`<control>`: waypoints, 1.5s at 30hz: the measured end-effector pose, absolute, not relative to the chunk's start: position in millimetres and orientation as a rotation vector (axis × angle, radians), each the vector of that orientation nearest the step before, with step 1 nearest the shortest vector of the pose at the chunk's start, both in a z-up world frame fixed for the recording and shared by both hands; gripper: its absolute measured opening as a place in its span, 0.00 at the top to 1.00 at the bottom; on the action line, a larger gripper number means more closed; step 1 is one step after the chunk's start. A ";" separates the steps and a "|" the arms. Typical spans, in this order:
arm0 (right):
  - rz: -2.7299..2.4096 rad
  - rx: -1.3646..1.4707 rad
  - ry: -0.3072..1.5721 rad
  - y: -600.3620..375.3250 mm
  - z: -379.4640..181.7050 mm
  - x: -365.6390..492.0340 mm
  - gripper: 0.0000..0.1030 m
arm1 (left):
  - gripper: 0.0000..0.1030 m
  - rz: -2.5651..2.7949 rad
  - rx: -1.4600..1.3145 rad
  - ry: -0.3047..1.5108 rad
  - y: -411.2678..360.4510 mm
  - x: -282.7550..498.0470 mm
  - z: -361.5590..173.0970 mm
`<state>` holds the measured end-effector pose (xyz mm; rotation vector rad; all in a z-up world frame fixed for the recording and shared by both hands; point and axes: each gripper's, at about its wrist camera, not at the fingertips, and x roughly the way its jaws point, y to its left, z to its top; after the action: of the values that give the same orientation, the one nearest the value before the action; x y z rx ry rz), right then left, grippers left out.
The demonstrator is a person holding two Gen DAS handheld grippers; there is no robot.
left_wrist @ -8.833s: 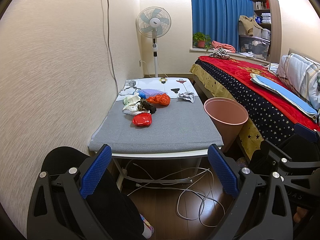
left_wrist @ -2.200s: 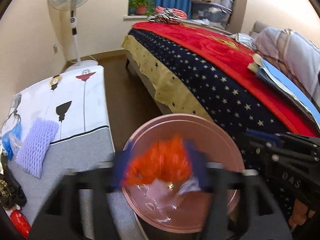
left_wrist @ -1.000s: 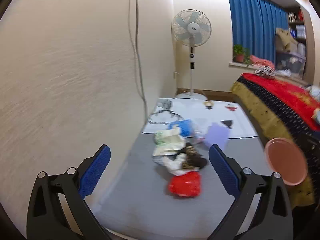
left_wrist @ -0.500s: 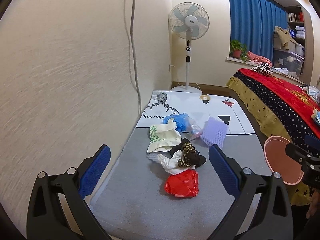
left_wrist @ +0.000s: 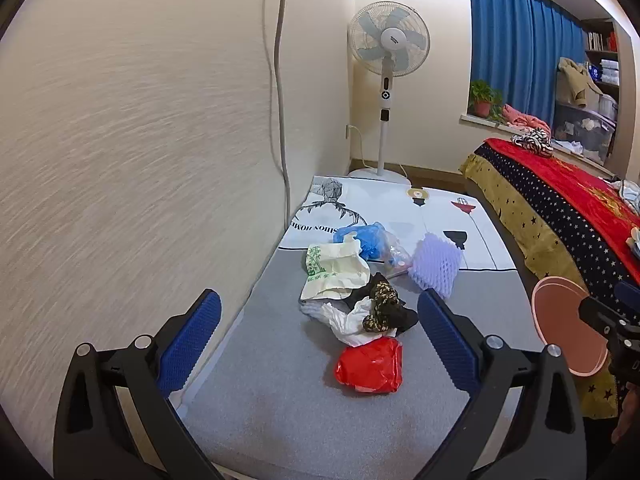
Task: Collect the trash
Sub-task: 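Move both grippers back over the ironing board toward the remaining trash, then grasp the lavender foam net with the right gripper and lift it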
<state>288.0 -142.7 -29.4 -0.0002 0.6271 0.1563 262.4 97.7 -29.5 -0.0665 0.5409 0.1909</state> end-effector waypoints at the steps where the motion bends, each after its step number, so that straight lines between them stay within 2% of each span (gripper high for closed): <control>1: 0.155 0.003 0.629 -143.5 -29.5 288.1 0.08 | 0.07 0.192 -0.067 0.537 97.8 262.1 -29.2; 9: 0.151 0.001 0.636 -142.6 -31.7 292.5 0.08 | 0.07 0.212 -0.088 0.537 103.2 265.9 -20.1; 18: 0.111 0.038 0.623 -130.6 -40.3 346.8 0.08 | 0.07 0.254 -0.048 0.446 110.8 298.8 12.0; 25: 0.148 -0.046 0.571 -90.7 -75.1 414.9 0.08 | 0.07 0.256 -0.100 0.510 127.8 315.7 -3.5; 39: 0.179 -0.090 0.688 -39.1 -150.4 487.9 0.12 | 0.07 0.273 -0.068 0.528 137.9 322.2 -9.5; 42: 0.188 -0.096 0.746 -36.5 -159.5 495.5 0.23 | 0.07 0.276 -0.085 0.540 142.5 323.9 -11.4; 45: 0.222 -0.066 0.789 -39.7 -164.9 500.0 0.53 | 0.07 0.281 -0.105 0.551 146.2 325.2 -13.0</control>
<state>500.0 -39.7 -164.9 -0.0664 0.7893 0.2221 325.2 146.2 -13.0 -0.1052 0.5514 0.2815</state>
